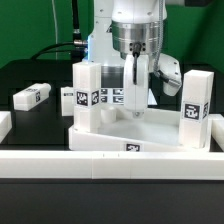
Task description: Assemble desk
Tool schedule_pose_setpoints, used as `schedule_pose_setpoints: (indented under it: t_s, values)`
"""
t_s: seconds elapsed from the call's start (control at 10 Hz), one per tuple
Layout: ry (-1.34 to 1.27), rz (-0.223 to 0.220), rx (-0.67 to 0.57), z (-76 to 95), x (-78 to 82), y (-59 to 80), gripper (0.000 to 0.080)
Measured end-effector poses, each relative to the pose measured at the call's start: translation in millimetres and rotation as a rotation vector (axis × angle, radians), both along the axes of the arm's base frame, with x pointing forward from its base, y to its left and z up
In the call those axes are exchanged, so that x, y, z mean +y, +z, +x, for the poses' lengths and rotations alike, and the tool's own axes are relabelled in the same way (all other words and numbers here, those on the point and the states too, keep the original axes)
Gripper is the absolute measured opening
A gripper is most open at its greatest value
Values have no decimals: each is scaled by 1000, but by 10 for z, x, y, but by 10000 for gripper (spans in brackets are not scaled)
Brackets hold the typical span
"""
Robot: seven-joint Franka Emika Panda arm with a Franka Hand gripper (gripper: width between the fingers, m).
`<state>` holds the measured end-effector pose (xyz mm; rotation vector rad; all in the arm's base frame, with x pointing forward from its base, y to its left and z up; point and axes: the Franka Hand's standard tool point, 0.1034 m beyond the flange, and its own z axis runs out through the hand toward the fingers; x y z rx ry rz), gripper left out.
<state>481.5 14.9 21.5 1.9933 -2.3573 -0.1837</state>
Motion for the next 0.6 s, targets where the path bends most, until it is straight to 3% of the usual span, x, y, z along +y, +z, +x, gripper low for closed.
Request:
schedule_pose_setpoints:
  t_s: [0.2,0.6]
  values:
    - [3,-3,0,-3,-17,-13,79]
    - [10,-7,-4,6,-60,-11,65]
